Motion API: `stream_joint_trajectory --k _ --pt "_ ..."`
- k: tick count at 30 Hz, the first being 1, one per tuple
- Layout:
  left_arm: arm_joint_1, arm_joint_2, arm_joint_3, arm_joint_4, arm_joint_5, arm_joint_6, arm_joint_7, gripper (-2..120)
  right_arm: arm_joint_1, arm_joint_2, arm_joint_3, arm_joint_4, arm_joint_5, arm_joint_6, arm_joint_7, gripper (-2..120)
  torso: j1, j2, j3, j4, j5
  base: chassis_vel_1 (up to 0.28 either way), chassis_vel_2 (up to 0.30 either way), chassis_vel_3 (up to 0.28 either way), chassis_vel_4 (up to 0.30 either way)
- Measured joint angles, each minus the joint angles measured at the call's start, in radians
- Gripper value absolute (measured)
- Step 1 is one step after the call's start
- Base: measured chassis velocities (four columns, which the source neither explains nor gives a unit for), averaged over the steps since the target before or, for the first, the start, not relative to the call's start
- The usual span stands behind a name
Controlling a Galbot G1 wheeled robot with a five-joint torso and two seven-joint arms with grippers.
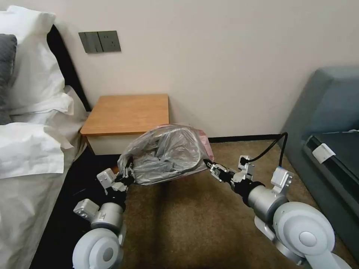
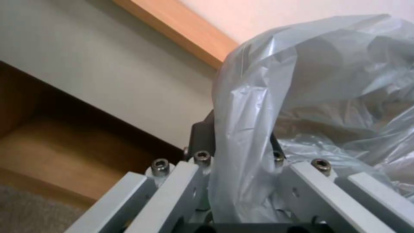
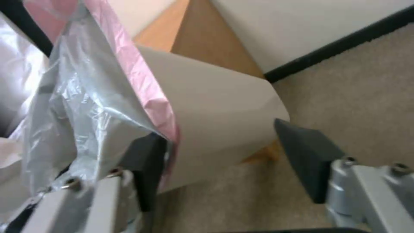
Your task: Pick up the garbage bag from the table and place it over the trash can.
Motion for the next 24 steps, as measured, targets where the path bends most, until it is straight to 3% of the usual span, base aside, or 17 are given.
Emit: stream_joint_trajectory --k 6,9,15,18,24 --pt "-0.008 0.001 -0.001 0.007 -0.003 0.003 -0.023 7 -0.051 -0.016 0.027 0.073 -0.05 0.016 -0.063 92 0.0 0.0 0.0 -0.0001 -0.0001 0.0 0.0 0.0 0.0" --pt "-0.005 0.0 0.0 0.006 -0.003 0.006 -0.025 7 -0.056 -0.016 0.044 0.081 -0.074 0.049 -0.122 99 0.0 0.0 0.0 0.0 -0.0001 0.0 0.0 0.0 0.0" --pt "0.012 0.001 0.005 -0.017 -0.015 0.019 -0.024 7 0.006 -0.007 0.054 -0.037 -0.203 0.221 -0.425 100 0.0 0.0 0.0 0.0 -0.0001 0.0 0.0 0.0 0.0" --pt "0.02 0.001 0.007 -0.027 -0.02 0.021 -0.023 7 0.038 0.009 0.035 -0.097 -0.219 0.267 -0.493 100 0.0 0.0 0.0 0.0001 0.0 0.0 0.0 0.0 0.0" --pt "0.03 0.0 0.007 -0.04 -0.022 0.023 -0.022 7 0.05 0.044 0.002 -0.15 -0.222 0.311 -0.534 100 0.0 0.0 0.0 0.0 -0.0001 0.0 0.0 0.0 0.0"
